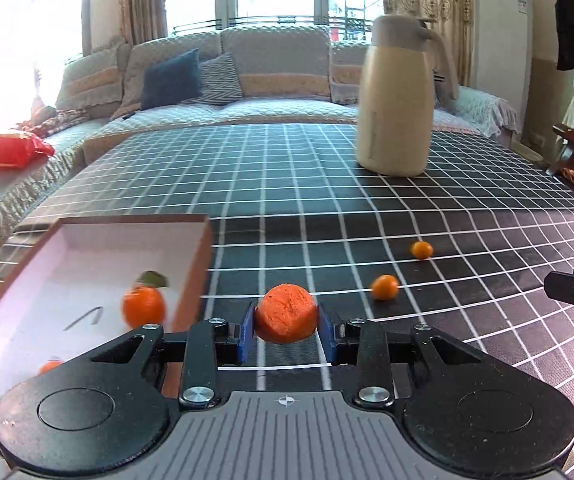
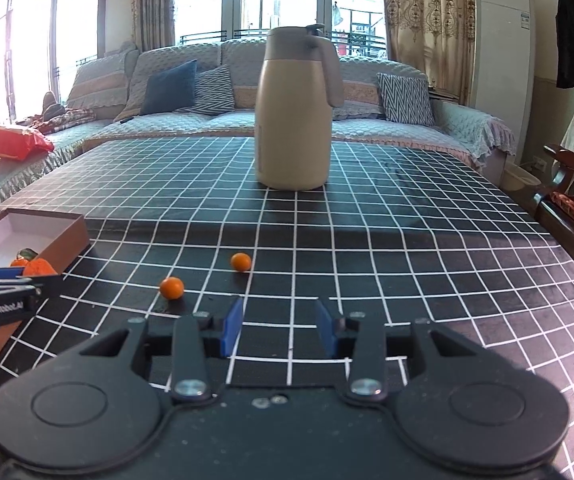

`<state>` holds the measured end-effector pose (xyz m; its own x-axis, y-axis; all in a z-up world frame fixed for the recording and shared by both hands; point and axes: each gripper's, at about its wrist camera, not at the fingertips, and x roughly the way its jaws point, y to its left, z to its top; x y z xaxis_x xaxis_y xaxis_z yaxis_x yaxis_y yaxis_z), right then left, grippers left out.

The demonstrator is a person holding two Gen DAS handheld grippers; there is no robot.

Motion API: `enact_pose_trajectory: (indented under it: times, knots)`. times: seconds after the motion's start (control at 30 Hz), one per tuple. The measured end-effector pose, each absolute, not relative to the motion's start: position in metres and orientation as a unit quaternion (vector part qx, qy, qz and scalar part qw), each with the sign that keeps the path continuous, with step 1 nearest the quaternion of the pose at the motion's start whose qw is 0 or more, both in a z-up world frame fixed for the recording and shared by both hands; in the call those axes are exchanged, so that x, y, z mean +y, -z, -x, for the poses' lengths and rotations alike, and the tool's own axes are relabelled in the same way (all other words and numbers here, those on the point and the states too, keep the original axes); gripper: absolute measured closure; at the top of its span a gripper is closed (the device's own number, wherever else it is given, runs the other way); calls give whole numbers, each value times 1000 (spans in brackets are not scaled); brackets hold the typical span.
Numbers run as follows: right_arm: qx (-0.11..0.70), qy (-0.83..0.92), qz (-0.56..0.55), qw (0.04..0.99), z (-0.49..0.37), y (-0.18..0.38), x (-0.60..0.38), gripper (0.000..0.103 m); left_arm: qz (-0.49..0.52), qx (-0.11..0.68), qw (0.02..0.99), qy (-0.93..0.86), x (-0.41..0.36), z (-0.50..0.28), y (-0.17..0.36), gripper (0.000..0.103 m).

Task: Organize fruits
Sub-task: 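Carry the orange piece into the white box and open the left tool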

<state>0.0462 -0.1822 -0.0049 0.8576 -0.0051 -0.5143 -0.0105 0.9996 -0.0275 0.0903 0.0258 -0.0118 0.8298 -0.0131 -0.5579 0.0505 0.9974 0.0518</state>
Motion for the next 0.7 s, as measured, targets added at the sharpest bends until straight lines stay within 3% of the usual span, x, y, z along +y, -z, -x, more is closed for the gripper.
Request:
enact_pose_trajectory:
  times: [0.7]
  knots:
    - [281, -2, 40, 959, -53, 14, -151, 64, -10, 311, 950, -33, 123, -106, 24, 69]
